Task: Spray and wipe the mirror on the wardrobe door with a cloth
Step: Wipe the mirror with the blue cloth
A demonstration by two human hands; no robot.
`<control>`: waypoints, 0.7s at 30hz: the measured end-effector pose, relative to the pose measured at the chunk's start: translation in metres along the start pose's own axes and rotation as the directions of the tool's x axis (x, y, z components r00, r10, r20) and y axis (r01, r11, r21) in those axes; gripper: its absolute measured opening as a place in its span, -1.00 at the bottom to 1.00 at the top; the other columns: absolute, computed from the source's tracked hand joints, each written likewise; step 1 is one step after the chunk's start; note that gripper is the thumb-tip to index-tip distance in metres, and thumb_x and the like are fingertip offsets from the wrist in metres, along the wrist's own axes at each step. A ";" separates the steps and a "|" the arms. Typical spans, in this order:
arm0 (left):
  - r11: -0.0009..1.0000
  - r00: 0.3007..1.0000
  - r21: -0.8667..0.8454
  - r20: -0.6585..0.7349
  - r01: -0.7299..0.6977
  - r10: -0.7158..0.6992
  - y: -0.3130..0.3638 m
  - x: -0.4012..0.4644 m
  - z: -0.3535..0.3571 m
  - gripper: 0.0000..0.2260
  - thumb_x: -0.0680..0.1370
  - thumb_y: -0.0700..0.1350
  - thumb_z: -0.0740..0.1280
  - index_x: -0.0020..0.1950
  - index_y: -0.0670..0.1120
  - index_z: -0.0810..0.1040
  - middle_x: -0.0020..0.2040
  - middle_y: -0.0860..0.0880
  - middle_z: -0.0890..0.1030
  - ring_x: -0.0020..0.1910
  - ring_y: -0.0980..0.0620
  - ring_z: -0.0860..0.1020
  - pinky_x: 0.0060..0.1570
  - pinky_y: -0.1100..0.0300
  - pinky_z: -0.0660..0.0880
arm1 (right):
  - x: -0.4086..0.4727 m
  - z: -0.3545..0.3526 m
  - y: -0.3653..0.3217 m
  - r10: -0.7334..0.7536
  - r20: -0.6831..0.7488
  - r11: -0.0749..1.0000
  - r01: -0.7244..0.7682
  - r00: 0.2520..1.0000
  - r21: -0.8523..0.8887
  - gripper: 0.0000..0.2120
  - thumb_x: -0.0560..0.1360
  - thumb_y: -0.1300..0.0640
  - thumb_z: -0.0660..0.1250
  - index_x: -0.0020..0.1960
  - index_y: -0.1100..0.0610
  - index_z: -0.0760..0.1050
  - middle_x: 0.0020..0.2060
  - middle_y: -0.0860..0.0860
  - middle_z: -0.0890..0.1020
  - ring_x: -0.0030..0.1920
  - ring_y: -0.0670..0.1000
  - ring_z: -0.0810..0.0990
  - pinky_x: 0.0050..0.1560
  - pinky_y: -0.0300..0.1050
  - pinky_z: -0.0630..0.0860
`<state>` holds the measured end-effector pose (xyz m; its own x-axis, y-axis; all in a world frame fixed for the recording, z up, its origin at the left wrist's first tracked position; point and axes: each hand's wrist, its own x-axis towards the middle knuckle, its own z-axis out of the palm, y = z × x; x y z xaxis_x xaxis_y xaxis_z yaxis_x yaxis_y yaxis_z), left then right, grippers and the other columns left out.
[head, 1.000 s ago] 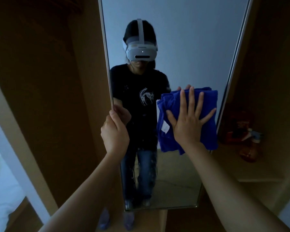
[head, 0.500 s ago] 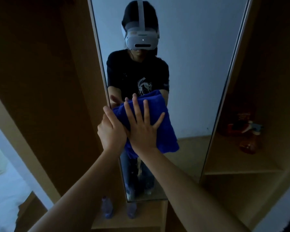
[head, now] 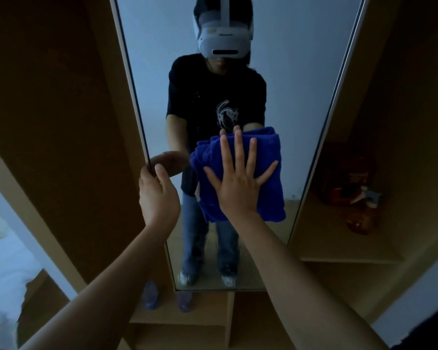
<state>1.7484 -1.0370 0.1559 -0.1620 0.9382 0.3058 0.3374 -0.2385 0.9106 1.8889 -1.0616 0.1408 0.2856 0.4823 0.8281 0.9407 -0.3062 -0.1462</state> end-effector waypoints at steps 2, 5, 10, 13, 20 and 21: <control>1.000 0.999 0.028 -0.038 0.005 -0.004 0.000 -0.015 0.010 -0.48 0.68 0.10 0.00 0.57 -0.12 0.07 0.55 -0.12 0.18 0.50 -0.10 0.23 0.42 -0.04 0.27 | 0.003 -0.006 0.018 0.022 0.001 1.000 -0.022 1.000 0.010 -0.31 0.56 -0.36 -0.02 0.57 -0.07 -0.09 0.56 0.00 0.13 0.54 0.12 -0.03 0.33 0.52 -0.16; 0.981 0.982 0.094 -0.070 -0.169 0.176 0.005 -0.044 0.029 -0.42 0.68 0.04 0.06 0.60 -0.13 -0.10 0.60 -0.08 -0.09 0.57 0.00 -0.08 0.52 0.15 -0.06 | 0.008 -0.014 0.041 0.009 -0.005 1.000 -0.009 1.000 0.009 -0.31 0.56 -0.36 0.01 0.57 -0.07 -0.06 0.56 0.01 0.13 0.54 0.12 -0.04 0.33 0.53 -0.15; 0.613 0.628 0.138 0.214 -0.778 0.748 0.027 -0.063 0.066 -0.38 0.57 -0.34 0.21 0.56 -0.17 -0.01 0.56 -0.22 0.07 0.56 -0.05 -0.06 0.50 -0.13 0.07 | 0.016 -0.022 0.058 0.016 0.009 1.000 -0.016 1.000 -0.003 -0.34 0.57 -0.34 -0.07 0.57 -0.08 -0.10 0.57 -0.01 0.08 0.55 0.09 -0.06 0.33 0.53 -0.17; 0.418 0.450 0.169 0.371 -0.893 0.812 0.033 -0.055 0.078 -0.38 0.54 -0.22 0.10 0.56 -0.17 -0.08 0.57 -0.15 0.01 0.57 0.02 -0.18 0.52 -0.11 0.06 | 0.017 -0.026 0.063 0.052 0.036 0.998 -0.053 0.998 0.020 -0.38 0.60 -0.26 -0.08 0.57 -0.10 -0.18 0.58 -0.04 -0.03 0.56 0.05 -0.18 0.35 0.53 -0.20; 0.270 0.328 0.187 0.475 -0.944 0.817 0.030 -0.034 0.080 -0.37 0.60 -0.03 0.08 0.56 -0.20 -0.15 0.57 -0.20 -0.09 0.58 -0.12 -0.15 0.54 -0.09 -0.06 | 0.016 -0.039 0.074 0.007 0.049 0.977 -0.017 0.999 0.211 -0.43 0.63 -0.12 -0.08 0.57 -0.03 -0.19 0.58 -0.08 -0.07 0.55 -0.02 -0.24 0.40 0.41 -0.32; 0.264 0.338 0.217 0.480 -0.940 0.810 0.030 -0.035 0.081 -0.39 0.62 -0.01 0.05 0.56 -0.20 -0.13 0.57 -0.20 -0.10 0.58 -0.12 -0.16 0.55 -0.05 -0.12 | 0.014 -0.038 0.079 -0.013 0.028 0.976 0.007 1.000 0.220 -0.44 0.64 -0.09 -0.08 0.57 0.00 -0.17 0.58 -0.07 -0.04 0.56 -0.03 -0.20 0.42 0.38 -0.30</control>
<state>1.8395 -1.0563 0.1504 0.6633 0.2445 0.7073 0.4424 -0.8904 -0.1071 1.9604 -1.1097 0.1616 0.2782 0.5088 0.8147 0.9598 -0.1151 -0.2559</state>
